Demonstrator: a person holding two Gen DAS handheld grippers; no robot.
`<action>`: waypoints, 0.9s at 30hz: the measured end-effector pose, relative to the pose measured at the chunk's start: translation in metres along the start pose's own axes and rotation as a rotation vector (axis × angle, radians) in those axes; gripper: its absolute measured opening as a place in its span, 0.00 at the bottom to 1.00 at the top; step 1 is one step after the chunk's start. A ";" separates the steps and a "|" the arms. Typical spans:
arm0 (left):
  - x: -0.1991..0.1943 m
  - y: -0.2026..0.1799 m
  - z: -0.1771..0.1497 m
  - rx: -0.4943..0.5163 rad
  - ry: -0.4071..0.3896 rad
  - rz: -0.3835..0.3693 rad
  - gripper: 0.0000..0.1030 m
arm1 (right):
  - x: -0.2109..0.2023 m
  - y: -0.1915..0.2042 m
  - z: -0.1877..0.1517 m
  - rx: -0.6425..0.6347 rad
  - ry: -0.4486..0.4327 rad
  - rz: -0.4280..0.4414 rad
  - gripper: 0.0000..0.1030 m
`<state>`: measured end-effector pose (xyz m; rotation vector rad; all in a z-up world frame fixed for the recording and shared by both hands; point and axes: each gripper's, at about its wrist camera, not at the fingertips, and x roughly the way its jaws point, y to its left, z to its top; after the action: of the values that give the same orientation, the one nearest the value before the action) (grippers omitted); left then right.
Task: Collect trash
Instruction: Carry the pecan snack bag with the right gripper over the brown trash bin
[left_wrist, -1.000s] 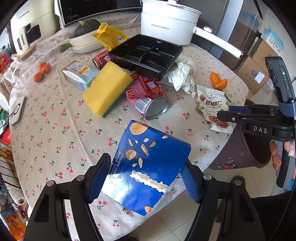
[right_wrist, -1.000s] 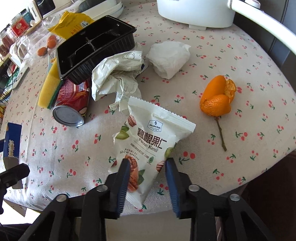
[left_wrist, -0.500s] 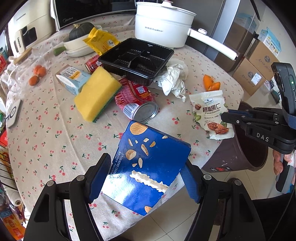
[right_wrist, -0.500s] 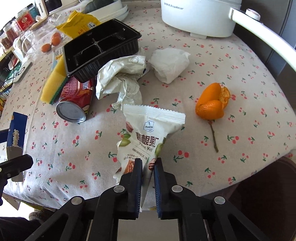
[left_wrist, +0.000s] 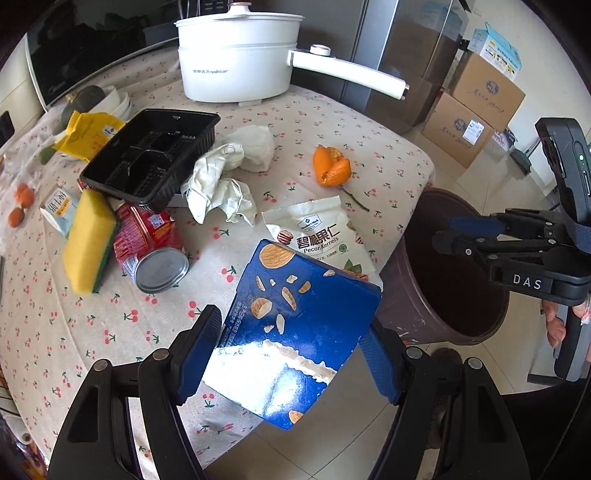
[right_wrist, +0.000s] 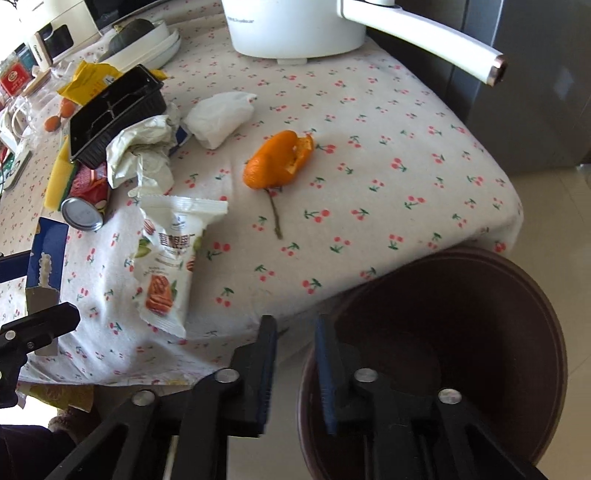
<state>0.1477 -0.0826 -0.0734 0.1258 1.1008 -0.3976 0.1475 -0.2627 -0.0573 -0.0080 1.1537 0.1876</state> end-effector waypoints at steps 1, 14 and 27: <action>0.001 0.001 -0.001 -0.002 0.002 0.005 0.74 | -0.001 -0.001 0.001 0.002 -0.006 -0.008 0.55; -0.013 0.077 -0.024 -0.112 0.018 0.082 0.74 | 0.043 0.067 0.045 0.059 -0.015 0.064 0.88; -0.017 0.094 -0.030 -0.130 0.015 0.078 0.74 | 0.086 0.088 0.056 0.147 -0.050 -0.087 0.87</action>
<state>0.1512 0.0176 -0.0805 0.0564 1.1296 -0.2544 0.2182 -0.1584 -0.1045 0.0758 1.1129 0.0250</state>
